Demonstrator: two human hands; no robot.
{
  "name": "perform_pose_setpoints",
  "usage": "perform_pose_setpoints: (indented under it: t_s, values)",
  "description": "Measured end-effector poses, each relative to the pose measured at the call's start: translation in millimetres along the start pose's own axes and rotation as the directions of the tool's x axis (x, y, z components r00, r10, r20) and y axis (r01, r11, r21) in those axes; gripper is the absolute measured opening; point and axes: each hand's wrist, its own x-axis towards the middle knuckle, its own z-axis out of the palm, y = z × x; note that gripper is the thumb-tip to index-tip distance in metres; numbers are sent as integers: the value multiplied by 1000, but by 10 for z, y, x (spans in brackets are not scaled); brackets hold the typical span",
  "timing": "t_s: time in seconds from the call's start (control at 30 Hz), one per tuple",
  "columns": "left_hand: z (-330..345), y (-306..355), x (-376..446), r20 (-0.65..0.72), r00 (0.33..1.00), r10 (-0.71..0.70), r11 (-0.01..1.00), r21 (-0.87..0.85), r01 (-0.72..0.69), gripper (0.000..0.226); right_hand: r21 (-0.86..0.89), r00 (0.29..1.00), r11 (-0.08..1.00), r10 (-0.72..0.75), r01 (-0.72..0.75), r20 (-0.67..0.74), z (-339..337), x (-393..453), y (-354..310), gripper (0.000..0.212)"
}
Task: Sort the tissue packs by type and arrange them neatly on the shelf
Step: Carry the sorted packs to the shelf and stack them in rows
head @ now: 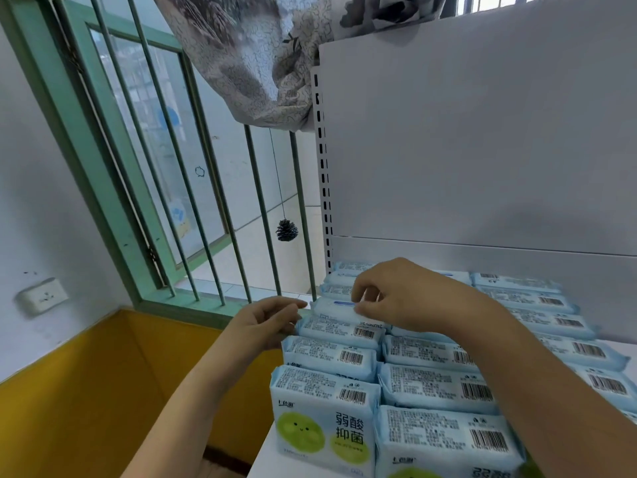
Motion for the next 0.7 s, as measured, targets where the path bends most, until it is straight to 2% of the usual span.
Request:
perform_pose_setpoints:
  t_s: [0.07,0.1,0.2,0.27,0.43,0.53,0.6,0.7]
  values:
    - [-6,-27,63,-52,999,8,995,96,-3,21,-60,999,997,39,-40,-24,13,17,43,27]
    - [-4,-49,94,-25,1000,-12,987,159,16,23,-84,998,995,57,-58,-12,26,25,62,30]
    - [41,-109,126,174,973,-153,965,240,109,40,-111,995,991,82,-75,53,74,47,95,31]
    - [87,-106,119,225,957,-184,963,238,129,44,-118,997,991,69,-64,45,111,71,103,27]
    - [52,-44,127,131,990,-59,940,342,10,31,-88,997,995,38,-43,-61,127,111,111,22]
    - [-18,86,119,29,999,30,972,234,-36,26,43,973,999,27,-18,-229,1,108,127,14]
    - [-54,186,138,1,997,71,990,120,-71,33,204,938,979,66,5,-341,-91,87,134,12]
    - [19,344,177,42,995,91,991,-100,-87,45,512,896,855,160,84,-414,-157,71,120,9]
